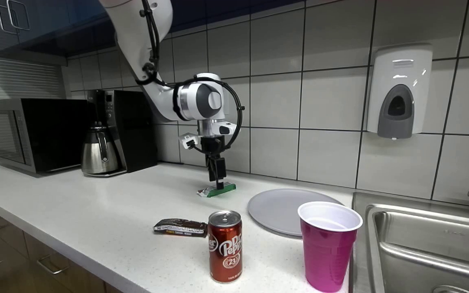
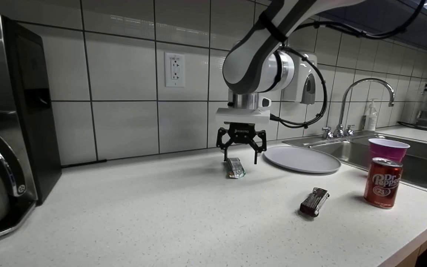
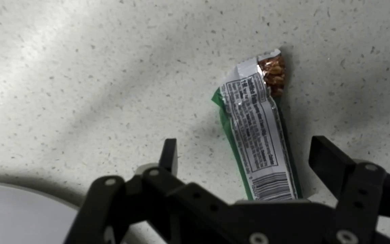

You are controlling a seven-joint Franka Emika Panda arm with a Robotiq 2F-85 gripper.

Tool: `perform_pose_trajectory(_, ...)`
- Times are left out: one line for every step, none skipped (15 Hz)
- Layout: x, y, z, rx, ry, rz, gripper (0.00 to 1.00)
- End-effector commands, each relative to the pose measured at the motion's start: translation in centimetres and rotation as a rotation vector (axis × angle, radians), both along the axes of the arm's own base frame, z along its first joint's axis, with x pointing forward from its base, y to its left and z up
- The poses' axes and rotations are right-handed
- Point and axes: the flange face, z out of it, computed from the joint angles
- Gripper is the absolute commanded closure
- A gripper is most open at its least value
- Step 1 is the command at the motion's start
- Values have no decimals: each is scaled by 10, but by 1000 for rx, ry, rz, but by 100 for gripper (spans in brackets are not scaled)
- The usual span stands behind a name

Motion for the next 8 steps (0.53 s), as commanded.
perform_pose_trajectory(2,-4,-1,25,7,21,0)
perform_pose_trajectory(2,-4,-2,26,8,23,0)
perform_pose_trajectory(2,-4,-3,28,11,25,0)
perform_pose_trajectory(2,-4,-4,28,13,26,0)
perform_pose_trajectory(2,-5,-5,29,14,28,0)
perform_pose_trajectory(2,-5,-5,30,15,29,0)
perform_pose_trajectory(2,-5,-6,30,17,30,0)
perform_pose_trajectory(2,-5,-7,28,17,32,0)
